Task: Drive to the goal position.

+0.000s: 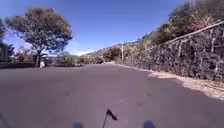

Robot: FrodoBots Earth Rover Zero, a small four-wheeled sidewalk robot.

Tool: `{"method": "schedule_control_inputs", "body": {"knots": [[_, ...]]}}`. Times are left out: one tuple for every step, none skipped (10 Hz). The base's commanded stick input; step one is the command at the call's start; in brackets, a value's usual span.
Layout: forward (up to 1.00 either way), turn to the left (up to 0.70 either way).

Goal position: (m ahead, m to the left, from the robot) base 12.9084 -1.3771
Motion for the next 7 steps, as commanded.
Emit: {"method": "schedule_control_inputs", "body": {"knots": [[0.70, 0.00], [0.70, 0.00], [0.70, 0.00], [0.70, 0.00], [0.70, 0.00], [0.70, 0.00], [0.70, 0.00]]}}
